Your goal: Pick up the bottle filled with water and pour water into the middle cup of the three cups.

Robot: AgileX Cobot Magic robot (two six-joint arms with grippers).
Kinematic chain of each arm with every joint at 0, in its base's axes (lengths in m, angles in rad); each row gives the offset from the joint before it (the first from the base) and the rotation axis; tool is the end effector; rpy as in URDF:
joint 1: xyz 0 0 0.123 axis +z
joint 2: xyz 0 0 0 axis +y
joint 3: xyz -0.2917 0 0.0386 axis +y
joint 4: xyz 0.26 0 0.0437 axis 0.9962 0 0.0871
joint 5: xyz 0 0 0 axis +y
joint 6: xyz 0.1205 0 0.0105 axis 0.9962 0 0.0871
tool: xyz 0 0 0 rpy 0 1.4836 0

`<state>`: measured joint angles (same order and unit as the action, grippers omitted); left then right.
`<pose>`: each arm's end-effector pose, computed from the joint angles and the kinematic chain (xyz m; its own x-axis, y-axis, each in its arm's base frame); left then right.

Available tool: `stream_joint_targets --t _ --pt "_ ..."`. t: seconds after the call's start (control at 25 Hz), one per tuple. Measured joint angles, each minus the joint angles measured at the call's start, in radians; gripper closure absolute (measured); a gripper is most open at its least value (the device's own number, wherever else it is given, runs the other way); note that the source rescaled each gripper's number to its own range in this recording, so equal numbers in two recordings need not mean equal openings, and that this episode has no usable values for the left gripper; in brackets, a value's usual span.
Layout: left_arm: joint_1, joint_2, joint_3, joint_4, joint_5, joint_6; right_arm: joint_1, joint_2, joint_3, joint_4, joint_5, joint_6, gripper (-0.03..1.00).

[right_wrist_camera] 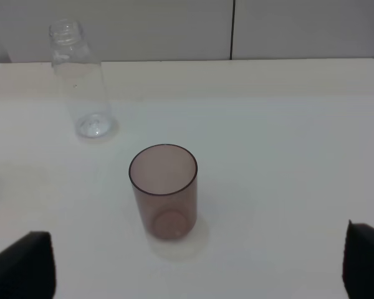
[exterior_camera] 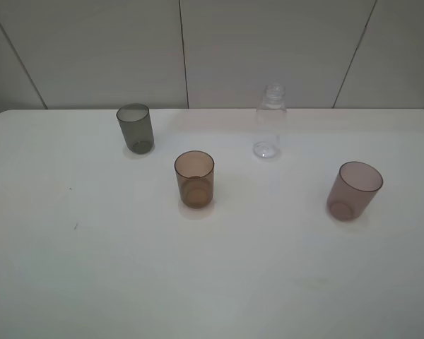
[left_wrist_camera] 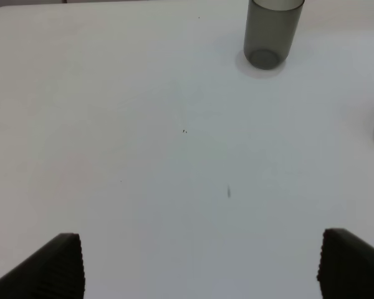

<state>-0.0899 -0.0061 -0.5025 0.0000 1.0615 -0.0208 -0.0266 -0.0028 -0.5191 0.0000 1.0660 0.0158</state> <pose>0.0219 -0.0020 0.2703 -0.4490 0.0196 -0.8933 0.0805 0.9966 -0.0186 0.0203 -0.0005 0.2749 -0.4405 0.0275 -0.8973 0.0336 0.9993 0.0142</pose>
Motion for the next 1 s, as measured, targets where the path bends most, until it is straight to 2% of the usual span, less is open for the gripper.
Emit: stream_joint_targets --t 1.0 --pt "0.0 0.0 0.0 0.0 0.0 0.0 0.0 0.0 0.0 0.0 0.0 -0.001 -0.03"
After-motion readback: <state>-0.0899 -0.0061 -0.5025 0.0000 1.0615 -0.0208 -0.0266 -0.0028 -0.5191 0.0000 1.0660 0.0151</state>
